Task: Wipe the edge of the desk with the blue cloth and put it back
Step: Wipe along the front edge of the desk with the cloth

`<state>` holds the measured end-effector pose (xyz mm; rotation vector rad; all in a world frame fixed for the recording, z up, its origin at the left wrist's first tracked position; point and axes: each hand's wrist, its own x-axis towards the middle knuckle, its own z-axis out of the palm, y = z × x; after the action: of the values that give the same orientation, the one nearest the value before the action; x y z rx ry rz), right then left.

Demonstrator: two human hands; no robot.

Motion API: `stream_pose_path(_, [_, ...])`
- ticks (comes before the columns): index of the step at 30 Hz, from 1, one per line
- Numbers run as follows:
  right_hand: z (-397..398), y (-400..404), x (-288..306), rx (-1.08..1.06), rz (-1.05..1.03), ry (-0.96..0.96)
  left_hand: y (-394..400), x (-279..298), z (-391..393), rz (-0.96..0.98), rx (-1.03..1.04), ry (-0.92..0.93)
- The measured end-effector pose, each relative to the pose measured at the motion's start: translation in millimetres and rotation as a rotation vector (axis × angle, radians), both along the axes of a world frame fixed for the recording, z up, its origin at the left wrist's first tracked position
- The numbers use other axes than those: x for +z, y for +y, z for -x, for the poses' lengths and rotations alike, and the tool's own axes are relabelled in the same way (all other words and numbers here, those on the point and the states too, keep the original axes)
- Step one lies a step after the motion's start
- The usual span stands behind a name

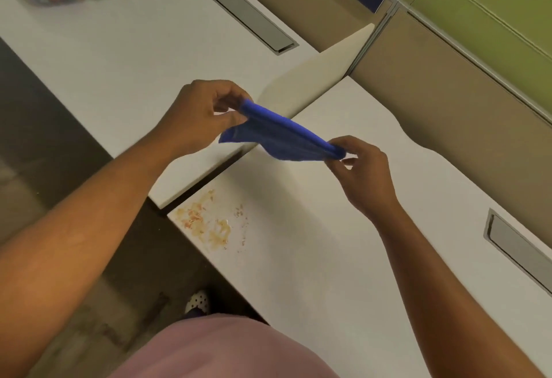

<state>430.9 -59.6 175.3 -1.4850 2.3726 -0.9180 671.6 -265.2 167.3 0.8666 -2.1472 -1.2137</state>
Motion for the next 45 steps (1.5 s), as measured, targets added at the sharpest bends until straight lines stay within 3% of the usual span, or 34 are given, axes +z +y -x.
stream_pose_path(9, [-25.5, 33.9, -92.4, 0.159, -0.415, 0.071, 88.1, -109.8, -61.5, -0.051, -0.074, -0.403])
stream_pose_path(15, [-32.6, 63.9, -109.3, 0.255, -0.495, 0.099, 145.9, -141.7, -70.6, 0.017, 0.101, -0.493])
stream_pose_path(25, [-30.9, 124.4, -123.7, 0.419, -0.486, 0.159, 242.1, -154.6, -83.2, 0.075, 0.286, -0.497])
stream_pose_path(33, [-45.4, 158.6, -119.9, 0.511, -0.423, 0.082, 295.0, -167.5, -92.2, 0.142, 0.377, -0.426])
stream_pose_path(35, [-60.0, 149.4, -122.1, 0.478, -0.318, 0.049, 306.1, -176.0, -88.2, 0.066, 0.482, -0.382])
stream_pose_path(39, [-98.6, 110.9, -142.6, 0.523, -0.230, 0.114, 341.6, -193.2, -67.9, -0.288, 0.796, -0.281])
stream_pose_path(42, [-116.6, 79.3, -166.7, 0.622, -0.354, 0.336, 368.4, -205.1, -38.5, -0.608, 0.797, -0.302])
stream_pose_path(45, [-121.2, 57.3, -186.0, 0.635, -0.424, 0.490, 387.0, -210.2, -5.6, -0.828, 0.775, -0.204])
